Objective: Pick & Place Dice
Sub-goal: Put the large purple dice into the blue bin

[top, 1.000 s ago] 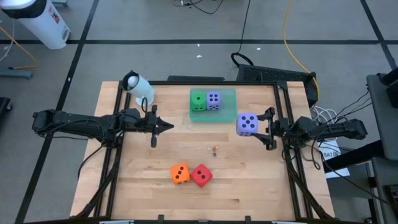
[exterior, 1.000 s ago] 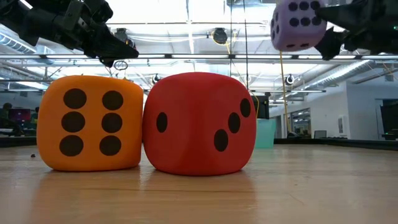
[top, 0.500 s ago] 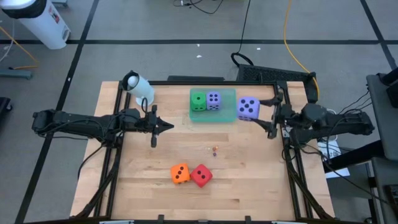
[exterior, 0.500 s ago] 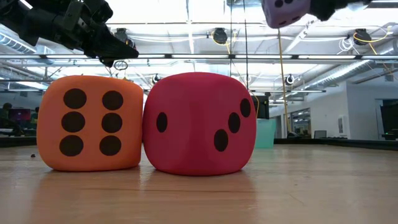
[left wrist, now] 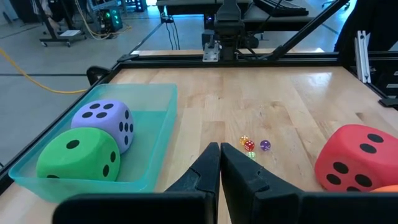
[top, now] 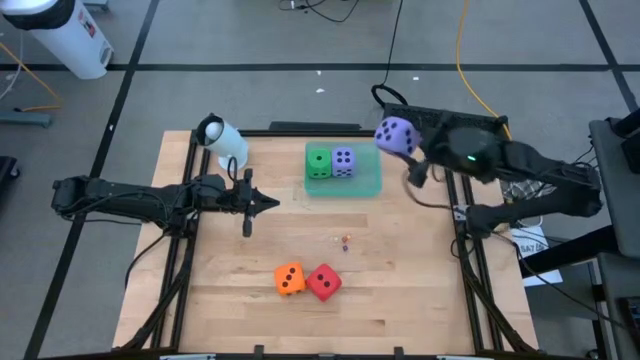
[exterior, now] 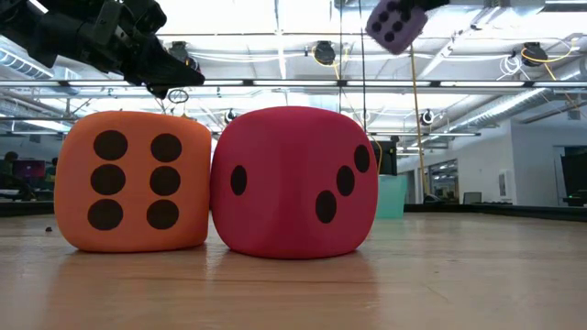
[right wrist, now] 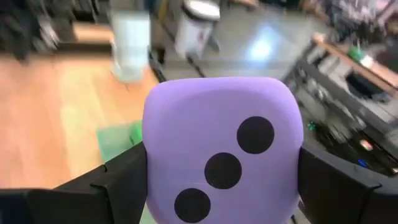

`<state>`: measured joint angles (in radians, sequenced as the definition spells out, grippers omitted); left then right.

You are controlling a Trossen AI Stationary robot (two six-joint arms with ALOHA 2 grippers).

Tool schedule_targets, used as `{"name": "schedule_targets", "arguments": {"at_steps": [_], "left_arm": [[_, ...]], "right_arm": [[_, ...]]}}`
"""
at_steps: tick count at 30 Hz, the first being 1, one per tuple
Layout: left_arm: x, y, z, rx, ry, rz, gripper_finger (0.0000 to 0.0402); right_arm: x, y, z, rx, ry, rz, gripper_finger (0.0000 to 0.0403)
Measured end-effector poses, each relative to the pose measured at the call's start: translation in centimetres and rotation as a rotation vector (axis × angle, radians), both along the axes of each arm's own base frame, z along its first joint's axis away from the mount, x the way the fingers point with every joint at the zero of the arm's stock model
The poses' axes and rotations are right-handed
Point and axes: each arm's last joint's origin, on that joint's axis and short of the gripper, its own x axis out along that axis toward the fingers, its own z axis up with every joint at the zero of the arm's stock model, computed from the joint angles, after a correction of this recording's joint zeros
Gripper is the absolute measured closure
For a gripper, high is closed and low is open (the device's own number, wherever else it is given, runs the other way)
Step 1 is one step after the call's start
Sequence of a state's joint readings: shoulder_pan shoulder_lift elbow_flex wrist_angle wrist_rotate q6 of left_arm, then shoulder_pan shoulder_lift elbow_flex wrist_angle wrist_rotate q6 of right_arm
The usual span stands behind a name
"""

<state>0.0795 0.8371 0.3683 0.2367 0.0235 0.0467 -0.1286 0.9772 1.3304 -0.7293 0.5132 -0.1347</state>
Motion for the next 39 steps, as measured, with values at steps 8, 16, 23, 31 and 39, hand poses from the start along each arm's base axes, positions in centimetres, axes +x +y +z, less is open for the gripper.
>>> {"name": "schedule_targets", "arguments": {"at_steps": [8,16,23,31,39], "left_arm": [[0.0,0.0,0.0,0.002,-0.003,0.000,0.0380],[0.0,0.0,0.0,0.011,-0.002,-0.002,0.0380],[0.0,0.0,0.0,0.030,0.000,-0.006,0.0380],[0.0,0.0,0.0,0.077,0.005,-0.016,0.0380],[0.0,0.1,0.0,0.097,0.007,0.013,0.0380]], "right_arm": [[4.9,-5.2,-2.2,0.204,0.350,0.066,0.0078],[8.9,-10.7,-8.1,0.369,0.581,0.134,0.0078],[10.9,-12.5,-10.9,0.301,0.700,0.241,0.0078],[11.7,-14.7,-13.9,0.356,0.782,0.227,0.0078],[12.3,-15.3,-14.5,0.345,0.767,0.230,0.0078]]}}
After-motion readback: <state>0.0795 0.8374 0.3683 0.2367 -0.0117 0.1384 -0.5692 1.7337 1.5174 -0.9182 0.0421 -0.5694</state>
